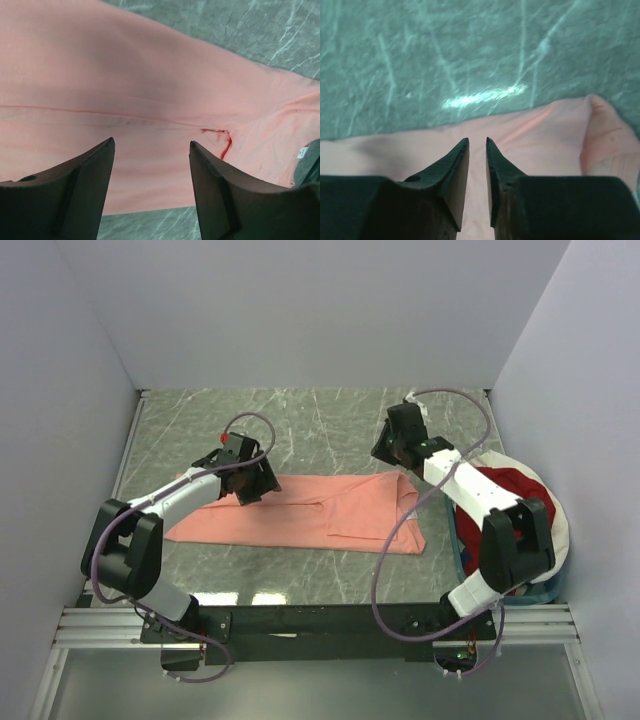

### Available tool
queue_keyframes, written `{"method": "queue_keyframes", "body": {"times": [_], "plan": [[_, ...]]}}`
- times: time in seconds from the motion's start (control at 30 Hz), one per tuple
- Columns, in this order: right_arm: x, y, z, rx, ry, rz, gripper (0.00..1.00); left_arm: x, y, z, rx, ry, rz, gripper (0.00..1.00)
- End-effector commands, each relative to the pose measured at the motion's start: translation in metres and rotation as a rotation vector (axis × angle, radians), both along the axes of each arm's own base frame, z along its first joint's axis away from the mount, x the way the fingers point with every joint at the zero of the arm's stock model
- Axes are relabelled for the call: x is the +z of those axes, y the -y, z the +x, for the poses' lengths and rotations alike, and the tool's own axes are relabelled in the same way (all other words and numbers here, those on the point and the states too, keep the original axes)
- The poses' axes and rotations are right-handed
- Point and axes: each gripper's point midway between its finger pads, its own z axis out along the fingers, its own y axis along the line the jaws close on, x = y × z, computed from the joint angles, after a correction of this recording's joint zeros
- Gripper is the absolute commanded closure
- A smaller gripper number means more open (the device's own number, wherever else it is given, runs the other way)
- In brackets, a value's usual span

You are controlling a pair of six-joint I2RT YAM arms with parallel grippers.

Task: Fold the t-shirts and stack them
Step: Fold the tshirt

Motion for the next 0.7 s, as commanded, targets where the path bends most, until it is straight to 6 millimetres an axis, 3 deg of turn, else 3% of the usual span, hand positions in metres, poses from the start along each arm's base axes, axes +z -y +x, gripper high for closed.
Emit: {"method": "queue_keyframes", "body": {"times": [0.0,0.1,0.13,0.33,0.5,0.67], "plan": [[-0.028,0.025,0.016,-0.064,-0.070,0.012,0.74,0.018,0.007,0.021,0.018,0.071,-0.011,0.33],[-0.056,0.044,0.011,-0.094,-0.122,0.018,0.76,0.016,0.005,0.021,0.017,0.068,0.001,0.33],[-0.073,0.047,0.001,-0.091,-0.159,0.020,0.76,0.015,0.004,0.021,0.018,0.067,0.006,0.33],[-0.115,0.066,-0.021,-0.125,-0.238,-0.001,0.76,0.009,0.003,0.019,0.017,0.050,0.018,0.33],[-0.131,0.077,-0.024,-0.147,-0.283,-0.036,0.77,0.007,0.001,0.016,0.013,0.042,0.026,0.33],[-0.128,0.087,-0.019,-0.169,-0.292,-0.085,0.77,0.008,0.000,0.012,0.009,0.038,0.029,0.33]]}}
